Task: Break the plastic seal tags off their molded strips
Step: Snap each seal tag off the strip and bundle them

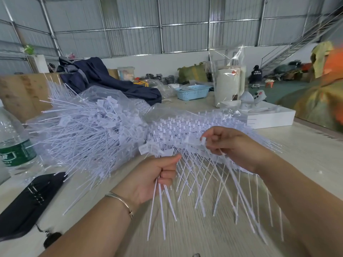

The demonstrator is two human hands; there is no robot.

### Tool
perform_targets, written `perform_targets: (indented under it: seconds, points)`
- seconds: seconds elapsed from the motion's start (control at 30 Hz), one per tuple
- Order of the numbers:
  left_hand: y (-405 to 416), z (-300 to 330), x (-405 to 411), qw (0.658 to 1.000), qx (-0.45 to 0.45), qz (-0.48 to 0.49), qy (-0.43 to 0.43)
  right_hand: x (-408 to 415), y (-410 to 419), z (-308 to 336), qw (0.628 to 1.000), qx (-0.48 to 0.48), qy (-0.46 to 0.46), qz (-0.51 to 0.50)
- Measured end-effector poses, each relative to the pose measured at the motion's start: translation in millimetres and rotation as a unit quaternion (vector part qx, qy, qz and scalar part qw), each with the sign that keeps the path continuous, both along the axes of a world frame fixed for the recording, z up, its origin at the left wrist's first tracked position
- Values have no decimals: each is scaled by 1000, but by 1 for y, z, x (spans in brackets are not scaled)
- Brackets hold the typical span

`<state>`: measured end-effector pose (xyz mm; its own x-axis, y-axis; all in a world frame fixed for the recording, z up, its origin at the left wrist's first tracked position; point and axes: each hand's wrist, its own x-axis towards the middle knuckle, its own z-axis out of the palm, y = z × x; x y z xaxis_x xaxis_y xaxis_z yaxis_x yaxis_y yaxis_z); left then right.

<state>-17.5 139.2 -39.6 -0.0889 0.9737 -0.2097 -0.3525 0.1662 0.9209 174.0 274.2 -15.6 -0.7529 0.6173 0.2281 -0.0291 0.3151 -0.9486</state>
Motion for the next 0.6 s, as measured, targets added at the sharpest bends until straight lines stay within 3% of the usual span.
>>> perform_targets:
  seconds: [0.1,0.2,0.4,0.6]
  points:
    - [1,-1,4,998,-33,43,-12,-6,-7,-2,1000,-10,-11,16]
    - [0,-2,7,998,-12,53,9,-9,-15,-1,998,39,-52,16]
    - [-1,-1,6,996,33,49,67,-13,-20,-3,996,75,-43,16]
    - [-2,0,5,998,31,54,9,-7,-18,-3,998,33,-18,43]
